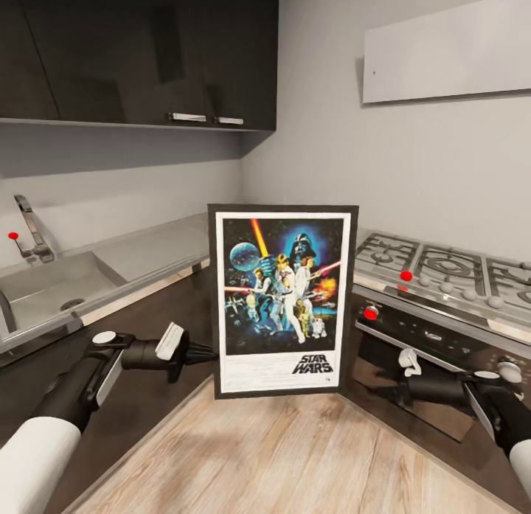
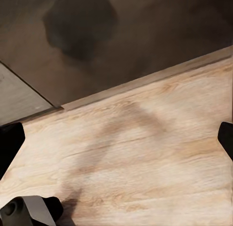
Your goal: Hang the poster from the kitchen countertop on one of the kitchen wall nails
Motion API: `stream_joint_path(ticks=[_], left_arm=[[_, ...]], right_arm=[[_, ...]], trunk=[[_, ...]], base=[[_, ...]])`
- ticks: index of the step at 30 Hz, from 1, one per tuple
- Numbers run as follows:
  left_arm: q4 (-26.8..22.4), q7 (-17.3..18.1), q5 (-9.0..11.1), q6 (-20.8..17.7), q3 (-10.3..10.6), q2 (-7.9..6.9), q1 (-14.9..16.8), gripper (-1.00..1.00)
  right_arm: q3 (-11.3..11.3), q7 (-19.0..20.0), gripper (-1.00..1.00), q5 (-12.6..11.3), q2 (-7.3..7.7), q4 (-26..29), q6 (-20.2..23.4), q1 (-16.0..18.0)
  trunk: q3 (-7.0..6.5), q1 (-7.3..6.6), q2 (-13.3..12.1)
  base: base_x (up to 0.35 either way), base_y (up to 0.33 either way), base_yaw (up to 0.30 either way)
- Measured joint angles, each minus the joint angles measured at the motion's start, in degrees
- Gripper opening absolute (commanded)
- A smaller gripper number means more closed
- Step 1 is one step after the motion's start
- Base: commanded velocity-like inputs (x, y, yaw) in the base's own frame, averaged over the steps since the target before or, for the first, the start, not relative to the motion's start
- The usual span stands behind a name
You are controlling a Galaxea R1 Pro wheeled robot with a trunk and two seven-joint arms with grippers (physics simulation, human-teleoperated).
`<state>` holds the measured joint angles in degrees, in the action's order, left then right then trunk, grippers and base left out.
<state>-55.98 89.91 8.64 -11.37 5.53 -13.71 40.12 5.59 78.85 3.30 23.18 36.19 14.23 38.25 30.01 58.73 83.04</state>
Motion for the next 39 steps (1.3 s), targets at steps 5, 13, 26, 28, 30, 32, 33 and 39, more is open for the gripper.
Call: stream_joint_path(ticks=[5, 13, 26, 28, 30, 32, 33, 39], left_arm=[[-0.1, 0.0, 1.4, 0.0, 0.5, -0.01, 0.0, -1.0], [0.0, 0.0, 2.1, 0.1, 0.8, -0.01, 0.0, -1.0], [0.0, 0.0, 2.2, 0.1, 0.9, 0.04, 0.0, -1.0], [-0.1, 0.0, 2.2, 0.1, 0.9, 0.03, 0.0, -1.0], [-0.1, 0.0, 2.2, 0.1, 1.0, 0.02, 0.0, -1.0], [-0.1, 0.0, 2.2, 0.1, 1.0, 0.01, 0.0, -1.0], [-0.1, 0.0, 2.2, 0.1, 1.0, 0.0, 0.0, -1.0], [-0.1, 0.0, 2.2, 0.1, 1.0, 0.03, 0.0, -1.0]], right_arm=[[-0.1, 4.1, 1.0, 0.0, 0.01, 2.9, 0.0, 0.1], [-3.9, 9.9, 1.0, 0.0, -0.06, 5.4, 0.0, 0.4], [-5.1, 10.2, 1.0, 0.1, -1.52, 5.7, -0.1, 0.4], [-5.2, 10.1, 1.0, 0.1, -1.96, 5.7, -0.1, 0.4], [-5.2, 10.1, 1.0, 0.1, -2.19, 5.9, -0.1, 0.4], [-5.2, 10.1, 1.0, 0.1, -2.57, 6.2, -0.2, 0.4], [-5.2, 10.1, 1.0, 0.0, -2.75, 6.4, -0.2, 0.4], [-5.2, 10.1, 1.0, 0.0, -4.31, 7.5, -0.2, 0.4]], trunk=[[0.0, 0.0, 0.0], [0.0, 0.0, 0.0], [0.0, 0.0, 0.0], [0.0, 0.0, 0.0], [0.0, 0.0, 0.0], [0.0, 0.0, 0.0], [0.0, 0.0, 0.0], [0.0, 0.0, 0.0]], base=[[0.0, 0.0, 0.0], [0.0, 0.0, 0.0], [0.0, 0.0, 0.0], [0.0, 0.0, 0.0], [0.0, 0.0, 0.0], [0.0, 0.0, 0.0], [0.0, 0.0, 0.0], [0.0, 0.0, 0.0]])
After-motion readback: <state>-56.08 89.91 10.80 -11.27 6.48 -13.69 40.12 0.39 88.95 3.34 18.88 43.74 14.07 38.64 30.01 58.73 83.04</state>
